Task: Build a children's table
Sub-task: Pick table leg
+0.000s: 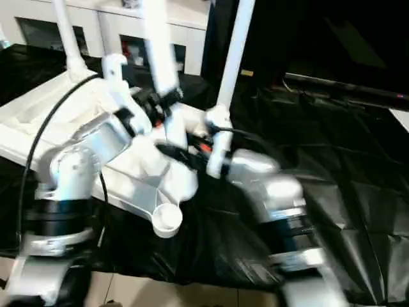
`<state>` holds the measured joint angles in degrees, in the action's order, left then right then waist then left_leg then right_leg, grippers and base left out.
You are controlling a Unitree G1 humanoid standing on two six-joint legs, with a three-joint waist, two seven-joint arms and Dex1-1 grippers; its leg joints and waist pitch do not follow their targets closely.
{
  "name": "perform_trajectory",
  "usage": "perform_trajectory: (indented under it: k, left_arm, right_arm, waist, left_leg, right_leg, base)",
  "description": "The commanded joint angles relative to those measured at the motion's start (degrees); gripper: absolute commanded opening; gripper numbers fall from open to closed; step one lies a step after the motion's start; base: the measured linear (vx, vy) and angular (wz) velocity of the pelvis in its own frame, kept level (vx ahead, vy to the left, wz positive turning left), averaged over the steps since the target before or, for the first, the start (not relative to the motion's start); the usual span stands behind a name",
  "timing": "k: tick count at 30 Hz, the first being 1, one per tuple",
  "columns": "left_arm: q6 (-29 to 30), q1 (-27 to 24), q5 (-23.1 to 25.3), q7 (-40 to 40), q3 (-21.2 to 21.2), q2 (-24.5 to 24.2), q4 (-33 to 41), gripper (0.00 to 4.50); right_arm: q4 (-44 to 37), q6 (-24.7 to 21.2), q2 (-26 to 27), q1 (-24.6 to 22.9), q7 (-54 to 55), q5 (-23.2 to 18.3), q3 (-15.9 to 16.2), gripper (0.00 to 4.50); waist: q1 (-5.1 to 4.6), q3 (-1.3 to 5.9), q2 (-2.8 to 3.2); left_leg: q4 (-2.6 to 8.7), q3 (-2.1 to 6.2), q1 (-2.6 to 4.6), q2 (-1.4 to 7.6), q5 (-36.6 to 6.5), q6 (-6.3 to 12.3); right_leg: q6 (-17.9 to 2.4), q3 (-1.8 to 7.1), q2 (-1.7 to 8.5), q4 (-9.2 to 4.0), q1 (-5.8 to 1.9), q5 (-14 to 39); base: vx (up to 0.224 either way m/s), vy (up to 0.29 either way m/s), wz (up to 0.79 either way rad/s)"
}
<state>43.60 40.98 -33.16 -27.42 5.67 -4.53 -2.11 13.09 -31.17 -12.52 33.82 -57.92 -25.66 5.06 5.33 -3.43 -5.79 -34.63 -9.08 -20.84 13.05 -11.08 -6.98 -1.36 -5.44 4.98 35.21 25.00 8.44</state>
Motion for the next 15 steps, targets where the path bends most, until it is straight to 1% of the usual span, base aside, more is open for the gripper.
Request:
perform_trajectory:
  k: [1, 2, 3, 5, 6, 7, 9, 10, 11, 13, 15]
  left_arm:
    - [0.4, 0.6, -1.4, -3.6, -1.7, -0.1, 1.2, 1.82]
    - [0.4, 0.6, -2.0, -5.5, -1.7, -0.8, 1.0, 1.82]
    - [0.6, 0.7, -3.2, -8.8, -1.8, -1.9, 1.0, 1.82]
    - [0.8, 0.7, -5.2, -14.0, -2.2, -3.5, 1.4, 1.82]
    - [0.8, 0.7, -5.2, -14.0, -2.2, -3.5, 1.4, 1.82]
    - [1.0, 0.6, -6.6, -16.4, -2.3, -4.1, 1.8, 1.82]
    - [1.7, 0.2, -9.1, -21.1, -2.9, -5.3, 3.1, 1.82]
    - [2.0, 0.0, -9.9, -22.7, -3.3, -5.7, 3.6, 1.82]
    - [2.5, -0.2, -10.8, -23.8, -3.4, -5.8, 4.2, 1.82]
    - [3.0, -0.4, -11.8, -24.2, -3.3, -5.4, 4.7, 1.82]
    - [3.1, -0.5, -12.1, -24.4, -3.3, -5.3, 4.7, 1.82]
  right_arm:
    - [-1.5, -1.1, -1.3, 0.9, -3.7, -1.3, 0.8, 3.28]
    - [-1.4, -1.6, -2.4, 0.9, -5.6, -1.5, 1.4, 3.37]
    - [-1.4, -2.2, -4.1, 0.9, -8.6, -1.8, 2.2, 3.42]
    - [-1.3, -2.7, -6.1, 1.0, -12.2, -2.1, 3.3, 3.50]
    - [-1.3, -2.7, -6.1, 1.0, -12.2, -2.1, 3.3, 3.72]
    - [-1.3, -2.9, -6.8, 1.0, -13.6, -2.3, 3.7, 3.78]
    - [-1.6, -3.3, -8.0, 0.9, -16.0, -2.7, 4.6, 3.78]
    - [-1.7, -3.5, -8.4, 0.9, -16.9, -2.8, 4.9, 3.58]
    - [-2.1, -3.9, -8.5, 0.7, -17.6, -3.1, 5.2, 3.50]
    - [-2.6, -4.7, -8.5, 0.4, -18.3, -3.7, 5.6, 3.31]
    - [-2.9, -5.1, -8.5, 0.3, -18.7, -4.0, 5.8, 3.31]
  waist:
    - [0.11, 4.60, 1.04]
    - [0.10, 4.62, 0.80]
    - [0.10, 4.58, 0.88]
    - [0.14, 4.51, 0.98]
    - [0.14, 4.53, 0.92]
    - [0.07, 4.49, 0.84]
    - [0.04, 4.50, 0.55]
    - [0.04, 4.50, 0.51]
    - [0.04, 4.49, 0.62]
    - [-0.03, 4.47, 0.69]
    - [-0.03, 4.46, 0.65]
  left_leg:
    - [3.53, -0.97, -0.15, -0.28, -3.6, 2.14]
    - [3.51, -1.01, -0.15, -0.31, -3.6, 2.06]
    - [3.53, -0.98, -0.16, -0.34, -4.0, 1.99]
    - [3.56, -0.99, -0.11, -0.31, -5.0, 1.79]
    - [3.60, -0.95, -0.12, -0.28, -5.6, 1.59]
    - [3.59, -0.96, -0.12, -0.32, -5.9, 1.40]
    - [3.55, -0.99, -0.10, -0.29, -6.0, 1.21]
    - [3.59, -0.95, -0.17, -0.21, -5.7, 1.21]
    - [3.61, -0.96, -0.07, -0.14, -5.7, 1.16]
    - [3.58, -0.97, -0.11, -0.07, -5.7, 1.18]
    - [3.53, -1.00, -0.12, -0.14, -5.9, 1.12]
  right_leg:
    - [-8.9, 2.54, 2.18, -3.04, -4.82, 7.7]
    - [-9.3, 2.51, 2.22, -3.11, -4.84, 7.7]
    - [-9.5, 2.46, 2.19, -3.20, -4.93, 8.4]
    - [-9.4, 2.44, 2.27, -3.42, -4.86, 10.1]
    - [-9.3, 2.43, 2.29, -3.41, -4.95, 10.9]
    - [-9.2, 2.39, 2.27, -3.48, -4.91, 11.3]
    - [-9.2, 2.40, 2.31, -3.50, -4.87, 12.2]
    - [-9.4, 2.43, 2.34, -3.36, -4.90, 12.1]
    - [-9.6, 2.45, 2.35, -3.34, -4.82, 12.1]
    - [-10.3, 2.44, 2.30, -3.20, -4.80, 10.9]
    - [-10.1, 2.44, 2.27, -3.26, -4.81, 11.3]
  base:
    - [0.000, 0.000, 0.00]
    - [0.000, 0.000, 0.00]
    - [0.000, 0.000, 0.00]
    - [0.000, 0.000, 0.00]
    - [0.000, 0.000, 0.00]
    - [0.000, 0.000, 0.00]
    - [0.000, 0.000, 0.00]
    - [0.000, 0.000, 0.00]
    - [0.000, 0.000, 0.00]
    - [0.000, 0.000, 0.00]
    - [0.000, 0.000, 0.00]
